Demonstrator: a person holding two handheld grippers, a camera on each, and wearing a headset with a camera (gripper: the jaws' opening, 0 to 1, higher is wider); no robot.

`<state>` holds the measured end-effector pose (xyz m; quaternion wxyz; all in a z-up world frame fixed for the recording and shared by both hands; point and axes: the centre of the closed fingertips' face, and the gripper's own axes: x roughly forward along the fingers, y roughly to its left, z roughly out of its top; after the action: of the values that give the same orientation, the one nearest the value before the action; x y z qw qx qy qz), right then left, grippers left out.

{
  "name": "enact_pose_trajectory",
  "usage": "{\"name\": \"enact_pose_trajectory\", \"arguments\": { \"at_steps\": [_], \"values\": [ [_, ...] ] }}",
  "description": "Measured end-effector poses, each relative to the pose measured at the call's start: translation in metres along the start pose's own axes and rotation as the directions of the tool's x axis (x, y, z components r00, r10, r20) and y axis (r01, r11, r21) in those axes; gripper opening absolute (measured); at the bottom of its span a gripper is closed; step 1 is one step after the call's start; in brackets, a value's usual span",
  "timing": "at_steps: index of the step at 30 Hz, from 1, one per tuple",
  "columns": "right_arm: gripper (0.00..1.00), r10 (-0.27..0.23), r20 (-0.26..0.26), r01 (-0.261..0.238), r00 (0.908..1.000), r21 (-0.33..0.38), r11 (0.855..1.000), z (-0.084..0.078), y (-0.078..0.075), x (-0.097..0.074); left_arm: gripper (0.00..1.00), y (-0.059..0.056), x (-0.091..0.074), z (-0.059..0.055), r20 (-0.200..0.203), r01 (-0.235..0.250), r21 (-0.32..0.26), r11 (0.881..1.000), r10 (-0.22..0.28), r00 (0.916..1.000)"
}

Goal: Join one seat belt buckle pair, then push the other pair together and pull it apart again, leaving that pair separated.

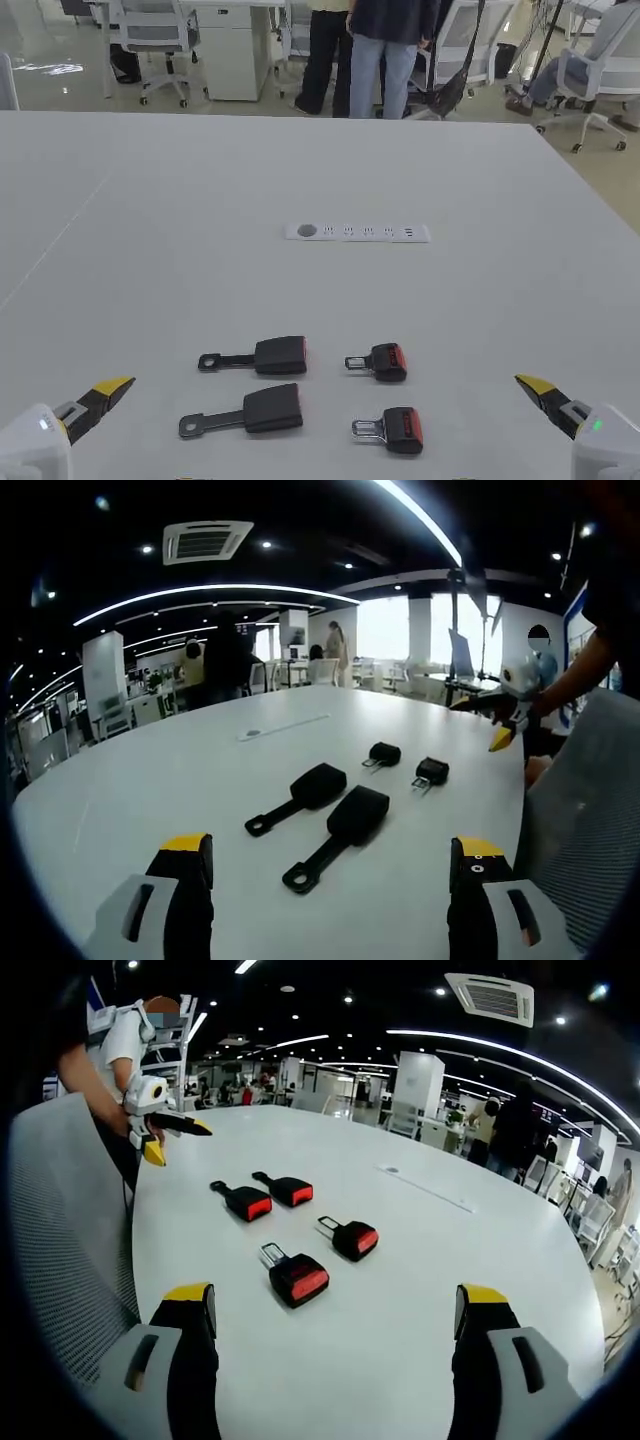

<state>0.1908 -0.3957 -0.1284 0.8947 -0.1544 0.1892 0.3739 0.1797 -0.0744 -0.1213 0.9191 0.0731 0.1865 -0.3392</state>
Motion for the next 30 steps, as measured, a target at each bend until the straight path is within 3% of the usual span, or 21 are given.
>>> {"name": "enact_pose_trajectory", "arguments": {
  "at_steps": [17, 30],
  "values": [
    [1.0, 0.006, -0.004, -0.006, 1.0, -0.008, 1.0, -0.001, -0.002, 0.001, 1.0, 0.0, 0.002, -0.001, -0.002, 0.009, 0.006, 1.0, -0.009, 1.0],
    [1.0, 0.019, -0.009, -0.019, 0.9998, -0.022, 1.0, 0.004, 0.003, 0.0, 1.0, -0.017, 0.003, 0.014, -0.008, 0.011, 0.008, 1.0, -0.011, 0.9999]
  ]
}}
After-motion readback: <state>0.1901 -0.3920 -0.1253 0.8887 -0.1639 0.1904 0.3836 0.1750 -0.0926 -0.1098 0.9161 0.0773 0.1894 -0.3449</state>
